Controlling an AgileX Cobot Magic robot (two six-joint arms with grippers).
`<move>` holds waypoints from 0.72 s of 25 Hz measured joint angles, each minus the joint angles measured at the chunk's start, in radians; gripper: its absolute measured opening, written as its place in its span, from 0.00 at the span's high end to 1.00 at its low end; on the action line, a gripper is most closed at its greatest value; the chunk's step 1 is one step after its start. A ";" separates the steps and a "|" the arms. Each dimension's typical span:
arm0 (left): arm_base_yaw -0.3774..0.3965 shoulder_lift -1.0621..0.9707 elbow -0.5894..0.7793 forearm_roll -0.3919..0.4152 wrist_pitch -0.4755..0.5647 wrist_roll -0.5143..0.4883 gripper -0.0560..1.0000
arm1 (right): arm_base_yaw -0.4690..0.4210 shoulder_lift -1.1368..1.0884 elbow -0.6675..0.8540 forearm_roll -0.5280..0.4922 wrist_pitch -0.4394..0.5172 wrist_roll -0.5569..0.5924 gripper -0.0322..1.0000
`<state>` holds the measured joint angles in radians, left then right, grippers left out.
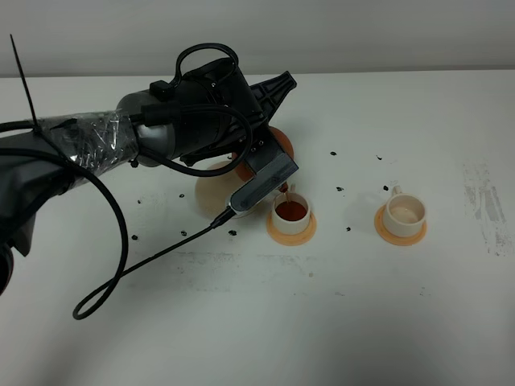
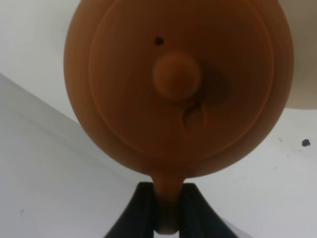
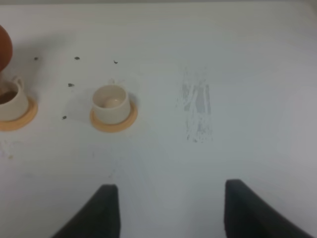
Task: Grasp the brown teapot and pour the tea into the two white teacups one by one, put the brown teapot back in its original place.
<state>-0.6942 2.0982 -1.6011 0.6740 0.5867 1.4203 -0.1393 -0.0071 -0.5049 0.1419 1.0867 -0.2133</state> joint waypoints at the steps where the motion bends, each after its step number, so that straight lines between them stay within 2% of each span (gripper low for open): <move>1: 0.000 0.000 0.000 0.001 -0.002 0.005 0.83 | 0.000 0.000 0.000 0.000 0.000 0.000 0.50; 18: -0.001 0.000 0.000 0.002 -0.005 0.055 0.83 | 0.000 0.000 0.000 0.000 0.000 0.000 0.50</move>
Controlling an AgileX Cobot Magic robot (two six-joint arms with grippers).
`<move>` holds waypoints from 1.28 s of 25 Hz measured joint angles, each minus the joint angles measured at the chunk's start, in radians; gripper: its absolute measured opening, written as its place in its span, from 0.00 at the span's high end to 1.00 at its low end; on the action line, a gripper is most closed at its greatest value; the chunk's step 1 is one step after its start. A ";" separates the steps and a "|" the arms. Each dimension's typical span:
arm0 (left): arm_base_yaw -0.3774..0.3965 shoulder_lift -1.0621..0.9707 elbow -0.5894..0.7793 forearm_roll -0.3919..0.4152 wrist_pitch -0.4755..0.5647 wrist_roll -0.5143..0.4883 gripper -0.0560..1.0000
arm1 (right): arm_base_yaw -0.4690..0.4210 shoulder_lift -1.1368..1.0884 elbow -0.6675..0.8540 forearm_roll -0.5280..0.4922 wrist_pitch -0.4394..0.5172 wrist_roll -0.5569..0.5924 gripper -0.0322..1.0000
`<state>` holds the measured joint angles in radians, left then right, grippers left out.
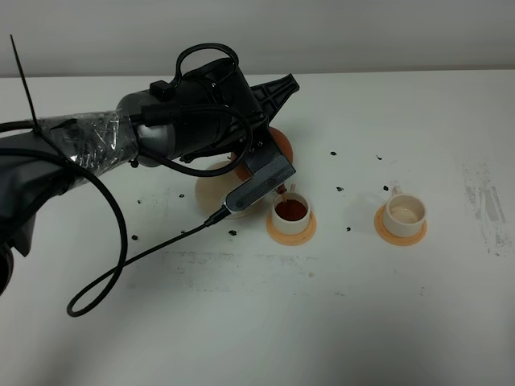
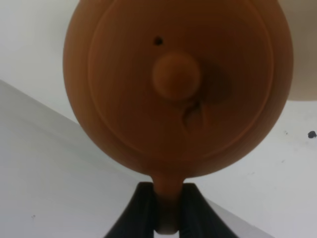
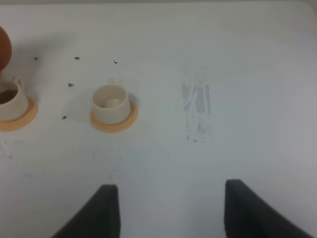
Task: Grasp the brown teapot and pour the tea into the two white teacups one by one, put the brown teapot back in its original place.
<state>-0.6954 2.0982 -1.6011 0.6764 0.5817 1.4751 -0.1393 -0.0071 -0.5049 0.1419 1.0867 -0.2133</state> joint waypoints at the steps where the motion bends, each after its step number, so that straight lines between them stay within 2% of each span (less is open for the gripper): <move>1: 0.000 0.000 0.000 0.001 -0.002 0.002 0.83 | 0.000 0.000 0.000 0.000 0.000 0.000 0.50; 32: 0.000 0.000 0.000 0.003 -0.025 0.006 0.83 | 0.000 0.000 0.000 0.000 0.000 0.000 0.50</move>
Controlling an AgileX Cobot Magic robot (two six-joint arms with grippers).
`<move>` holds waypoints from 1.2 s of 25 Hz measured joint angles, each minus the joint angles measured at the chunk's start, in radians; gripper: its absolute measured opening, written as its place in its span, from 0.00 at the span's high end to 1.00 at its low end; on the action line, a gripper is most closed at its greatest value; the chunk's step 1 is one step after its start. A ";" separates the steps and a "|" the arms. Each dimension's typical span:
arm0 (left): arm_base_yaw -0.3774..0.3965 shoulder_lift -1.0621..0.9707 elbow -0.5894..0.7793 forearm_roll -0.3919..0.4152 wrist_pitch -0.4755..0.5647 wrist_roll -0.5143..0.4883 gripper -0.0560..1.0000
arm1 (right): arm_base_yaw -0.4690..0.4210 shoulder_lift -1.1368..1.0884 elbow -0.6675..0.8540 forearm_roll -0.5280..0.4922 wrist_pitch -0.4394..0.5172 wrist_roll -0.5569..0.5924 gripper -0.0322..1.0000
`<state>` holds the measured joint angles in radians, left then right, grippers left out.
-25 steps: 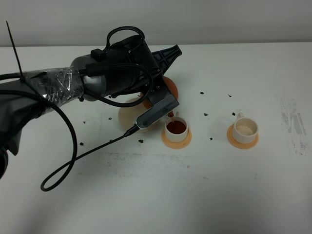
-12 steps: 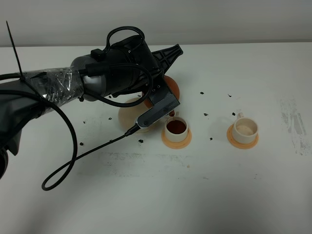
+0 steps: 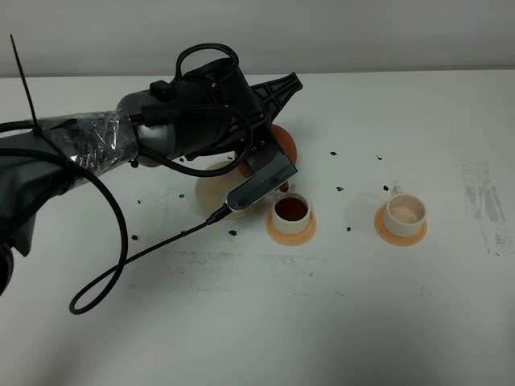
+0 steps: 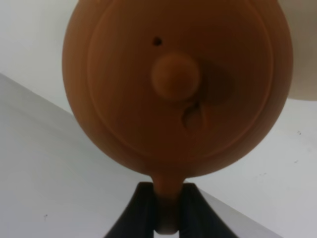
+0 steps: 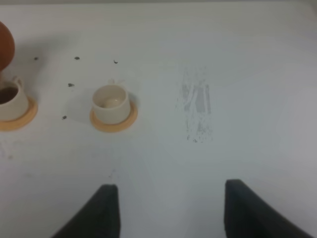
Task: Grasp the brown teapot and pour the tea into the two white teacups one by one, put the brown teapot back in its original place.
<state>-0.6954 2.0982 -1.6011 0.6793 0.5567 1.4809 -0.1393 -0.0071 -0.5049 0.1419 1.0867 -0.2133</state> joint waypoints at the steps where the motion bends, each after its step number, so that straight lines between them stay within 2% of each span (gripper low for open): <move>1: 0.000 0.000 0.000 0.000 0.000 0.000 0.83 | 0.000 0.000 0.000 0.000 0.000 0.000 0.50; 7: 0.000 0.000 0.000 -0.017 0.002 0.000 0.83 | 0.000 0.000 0.000 0.000 0.000 0.000 0.50; 10: 0.000 0.000 0.000 -0.053 0.015 -0.002 0.83 | 0.000 0.000 0.000 0.000 0.000 0.000 0.50; 17: 0.000 -0.002 0.000 -0.076 0.054 -0.113 0.83 | 0.000 0.000 0.000 0.000 0.000 0.000 0.50; 20: 0.002 -0.009 0.000 -0.091 0.068 -0.129 0.83 | 0.000 0.000 0.000 0.000 0.000 0.000 0.50; 30: 0.042 -0.096 0.005 -0.262 0.157 -0.133 0.83 | 0.000 0.000 0.000 0.000 0.000 0.000 0.50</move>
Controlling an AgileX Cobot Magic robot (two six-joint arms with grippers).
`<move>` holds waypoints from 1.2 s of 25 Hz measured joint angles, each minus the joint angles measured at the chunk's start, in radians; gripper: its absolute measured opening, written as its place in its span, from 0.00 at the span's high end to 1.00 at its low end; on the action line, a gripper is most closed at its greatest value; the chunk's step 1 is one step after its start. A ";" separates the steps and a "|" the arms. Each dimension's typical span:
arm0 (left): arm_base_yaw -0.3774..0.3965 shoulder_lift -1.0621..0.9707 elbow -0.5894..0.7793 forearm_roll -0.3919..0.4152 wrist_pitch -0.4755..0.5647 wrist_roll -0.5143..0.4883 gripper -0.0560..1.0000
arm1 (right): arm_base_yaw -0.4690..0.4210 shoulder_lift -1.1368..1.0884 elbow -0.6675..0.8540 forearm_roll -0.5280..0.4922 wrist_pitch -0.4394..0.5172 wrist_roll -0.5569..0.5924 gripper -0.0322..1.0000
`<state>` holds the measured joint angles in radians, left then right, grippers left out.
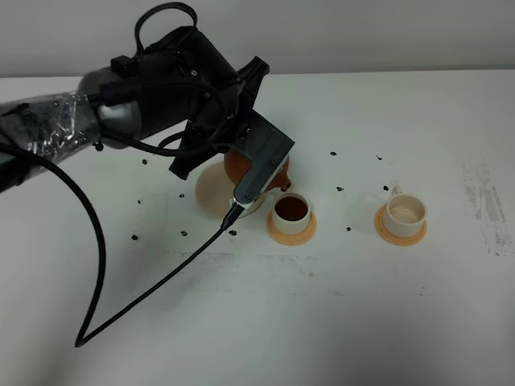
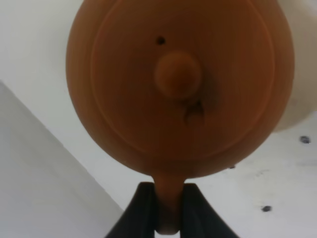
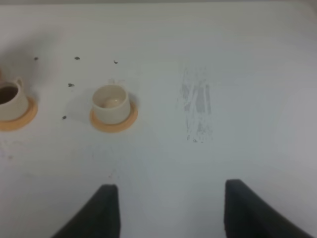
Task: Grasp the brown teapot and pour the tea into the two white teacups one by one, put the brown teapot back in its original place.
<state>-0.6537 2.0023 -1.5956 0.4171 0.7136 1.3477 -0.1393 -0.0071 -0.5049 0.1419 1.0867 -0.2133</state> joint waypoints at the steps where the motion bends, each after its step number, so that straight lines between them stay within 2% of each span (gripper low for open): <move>1: 0.001 -0.020 0.016 -0.019 -0.004 0.000 0.83 | 0.000 0.000 0.000 0.000 0.000 0.000 0.50; 7: 0.011 -0.165 0.184 -0.159 -0.051 -0.026 0.83 | 0.000 0.000 0.000 0.000 0.000 0.000 0.50; 12: 0.011 -0.270 0.309 -0.309 -0.049 -0.167 0.83 | 0.000 0.000 0.000 0.000 0.000 0.000 0.50; 18: 0.018 -0.329 0.456 -0.394 -0.050 -0.312 0.83 | 0.000 0.000 0.000 0.000 0.000 0.000 0.50; 30: 0.056 -0.326 0.675 -0.488 -0.212 -0.365 0.83 | 0.000 0.000 0.000 0.000 0.000 0.000 0.50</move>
<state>-0.5979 1.6760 -0.9210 -0.0711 0.5014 0.9824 -0.1393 -0.0071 -0.5049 0.1419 1.0867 -0.2133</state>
